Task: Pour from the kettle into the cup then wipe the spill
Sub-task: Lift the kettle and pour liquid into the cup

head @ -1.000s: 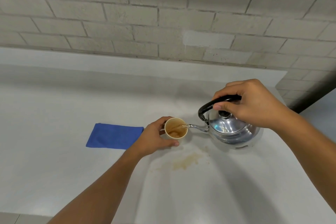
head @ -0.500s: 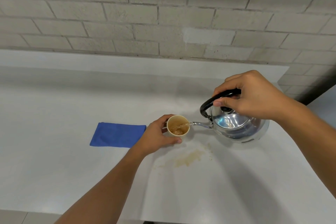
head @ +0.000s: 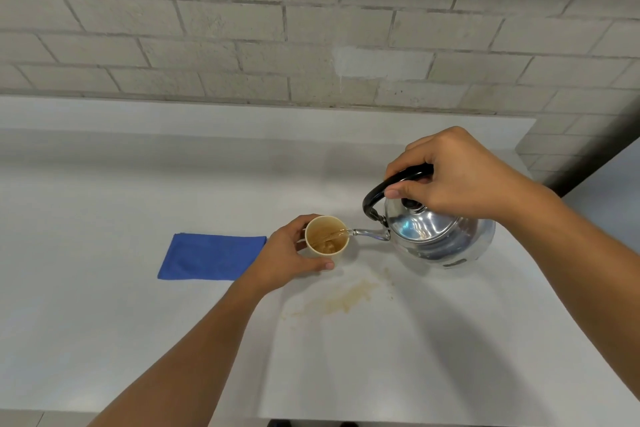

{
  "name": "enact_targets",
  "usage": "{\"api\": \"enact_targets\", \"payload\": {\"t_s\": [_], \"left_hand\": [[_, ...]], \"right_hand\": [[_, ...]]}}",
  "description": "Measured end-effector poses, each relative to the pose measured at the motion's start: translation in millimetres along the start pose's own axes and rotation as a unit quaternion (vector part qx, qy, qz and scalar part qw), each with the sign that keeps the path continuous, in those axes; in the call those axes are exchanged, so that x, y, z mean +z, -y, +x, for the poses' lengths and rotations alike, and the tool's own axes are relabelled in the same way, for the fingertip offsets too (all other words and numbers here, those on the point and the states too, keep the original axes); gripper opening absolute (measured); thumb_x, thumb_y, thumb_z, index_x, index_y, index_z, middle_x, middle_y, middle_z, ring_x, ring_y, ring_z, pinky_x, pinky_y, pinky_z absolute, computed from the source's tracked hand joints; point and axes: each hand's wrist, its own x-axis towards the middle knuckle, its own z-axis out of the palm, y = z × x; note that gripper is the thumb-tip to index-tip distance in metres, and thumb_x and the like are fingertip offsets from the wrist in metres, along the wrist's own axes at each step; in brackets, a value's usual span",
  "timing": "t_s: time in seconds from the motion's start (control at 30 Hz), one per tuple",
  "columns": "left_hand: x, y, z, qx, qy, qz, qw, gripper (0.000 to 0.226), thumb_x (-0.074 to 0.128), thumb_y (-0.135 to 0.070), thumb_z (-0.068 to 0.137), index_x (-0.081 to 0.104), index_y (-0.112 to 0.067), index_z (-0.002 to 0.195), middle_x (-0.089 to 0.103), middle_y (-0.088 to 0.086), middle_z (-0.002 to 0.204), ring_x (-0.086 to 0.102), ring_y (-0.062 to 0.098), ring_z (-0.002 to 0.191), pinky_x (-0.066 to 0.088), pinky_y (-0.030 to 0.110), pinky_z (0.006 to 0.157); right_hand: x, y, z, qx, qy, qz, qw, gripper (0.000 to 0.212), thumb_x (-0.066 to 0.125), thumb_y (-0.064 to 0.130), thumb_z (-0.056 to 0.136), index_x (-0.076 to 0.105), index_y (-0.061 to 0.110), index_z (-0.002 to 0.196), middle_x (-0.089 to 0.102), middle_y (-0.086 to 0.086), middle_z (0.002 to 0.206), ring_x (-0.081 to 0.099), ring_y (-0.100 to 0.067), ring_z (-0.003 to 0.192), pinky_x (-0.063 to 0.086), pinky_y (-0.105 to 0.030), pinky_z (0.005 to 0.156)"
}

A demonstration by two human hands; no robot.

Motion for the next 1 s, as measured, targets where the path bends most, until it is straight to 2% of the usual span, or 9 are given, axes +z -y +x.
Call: {"api": "enact_targets", "payload": {"t_s": [0.2,0.3,0.47,0.63,0.9,1.0], "left_hand": [[0.0,1.2,-0.2,0.002,0.003,-0.003,1.0,0.08,0.102,-0.03,0.061,0.061,-0.046,0.128,0.071,-0.017,0.127,0.067,0.006,0.12,0.056,0.014,0.089],[0.5,0.4,0.1,0.003,0.003,-0.006,1.0,0.08,0.102,-0.032,0.06,0.062,-0.046,0.127,0.071,-0.016,0.127,0.068,0.007,0.12,0.055,0.014,0.089],[0.3,-0.9,0.5,0.003,0.005,-0.004,1.0,0.08,0.102,-0.032,0.06,0.062,-0.047,0.127,0.071,-0.016,0.128,0.067,0.007,0.12,0.055,0.013,0.089],[-0.6,-1.4,-0.8,-0.002,0.004,-0.007,1.0,0.08,0.102,-0.032,0.06,0.062,-0.046,0.128,0.071,-0.017,0.126,0.068,0.004,0.118,0.056,0.013,0.085],[0.7,-2.2,-1.1,-0.005,0.001,-0.006,1.0,0.08,0.102,-0.024,0.062,0.062,-0.039,0.13,0.072,-0.014,0.127,0.067,0.007,0.12,0.053,0.013,0.091],[0.5,-3.3,-1.4,-0.003,0.003,-0.004,1.0,0.08,0.101,-0.023,0.062,0.063,-0.037,0.13,0.072,-0.014,0.127,0.067,0.007,0.12,0.053,0.013,0.092]], "right_hand": [[0.3,0.2,1.9,-0.004,0.004,-0.001,1.0,0.007,0.082,0.035,0.08,0.081,0.033,0.086,0.073,0.014,0.075,0.066,-0.009,0.071,0.053,-0.027,0.061],[0.0,0.7,3.1,-0.011,0.006,-0.009,1.0,0.008,0.082,0.036,0.08,0.081,0.032,0.087,0.073,0.012,0.073,0.065,-0.01,0.07,0.053,-0.031,0.061],[-1.1,1.9,4.6,-0.015,0.009,-0.012,1.0,0.008,0.082,0.037,0.08,0.081,0.032,0.087,0.072,0.015,0.072,0.064,-0.009,0.069,0.05,-0.028,0.059],[-3.3,3.3,7.4,-0.021,0.014,-0.019,0.999,0.009,0.081,0.039,0.081,0.081,0.033,0.088,0.072,0.013,0.07,0.063,-0.01,0.067,0.053,-0.034,0.06],[-3.3,4.4,11.9,-0.039,0.023,-0.042,0.998,0.011,0.078,0.044,0.08,0.08,0.036,0.086,0.068,0.019,0.067,0.061,-0.002,0.073,0.041,-0.021,0.057],[-4.7,1.6,10.7,-0.033,0.018,-0.04,0.998,0.009,0.079,0.043,0.08,0.08,0.036,0.087,0.069,0.016,0.068,0.062,-0.006,0.07,0.042,-0.02,0.056]]}}
